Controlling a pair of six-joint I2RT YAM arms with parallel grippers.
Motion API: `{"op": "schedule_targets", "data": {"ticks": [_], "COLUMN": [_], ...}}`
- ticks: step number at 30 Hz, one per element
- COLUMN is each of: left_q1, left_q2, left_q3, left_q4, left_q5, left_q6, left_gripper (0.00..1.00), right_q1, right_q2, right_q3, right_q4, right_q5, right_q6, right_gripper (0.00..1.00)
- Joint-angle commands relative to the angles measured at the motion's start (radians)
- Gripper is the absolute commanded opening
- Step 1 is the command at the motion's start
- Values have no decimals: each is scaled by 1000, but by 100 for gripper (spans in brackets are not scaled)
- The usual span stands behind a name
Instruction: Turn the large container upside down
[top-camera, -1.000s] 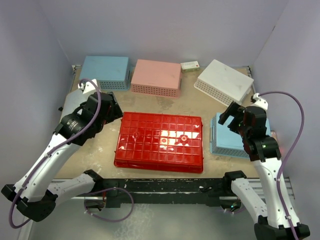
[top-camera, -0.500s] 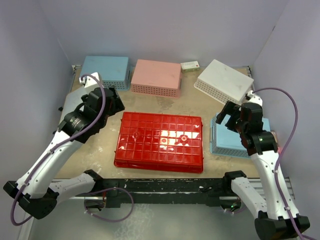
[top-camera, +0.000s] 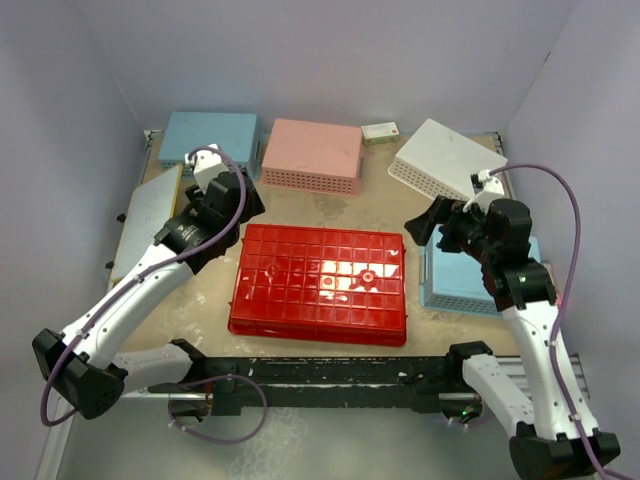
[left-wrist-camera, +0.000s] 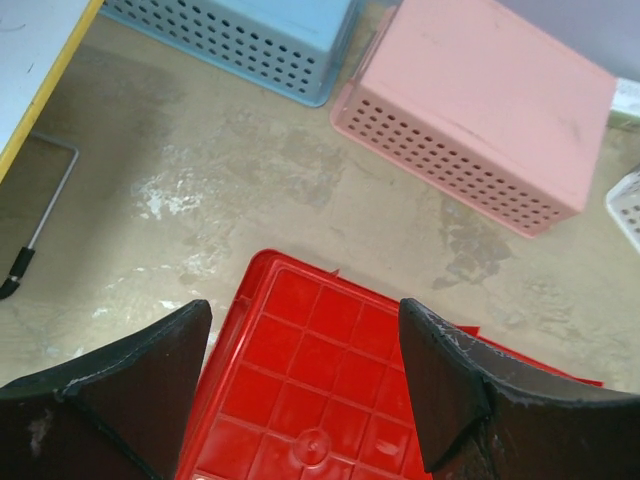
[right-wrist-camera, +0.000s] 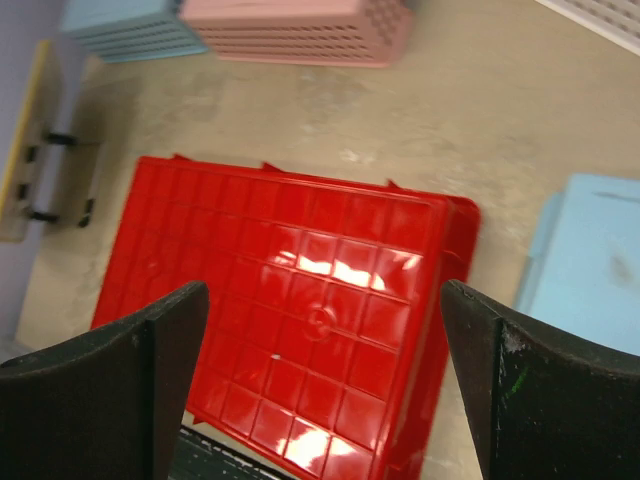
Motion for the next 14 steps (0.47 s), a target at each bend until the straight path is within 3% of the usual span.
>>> {"op": "schedule_targets", "data": {"ticks": [1, 7, 14], "left_q1": [4, 4, 4], "left_q2": [-20, -83, -82], "left_q3": [-58, -143, -119], "left_q4": [53, 120, 115], "left_q5": [-47, -63, -108], "left_q6": [19, 5, 3], "left_gripper": [73, 73, 73], "right_q1": [6, 6, 6], "right_q2": [-114, -142, -122], "right_q3": [-111, -157, -151], "right_q4": [282, 293, 281], "right_q5": [-282, -192, -138], "right_q6": [-18, -53, -55], "right_gripper": [100, 100, 100]}}
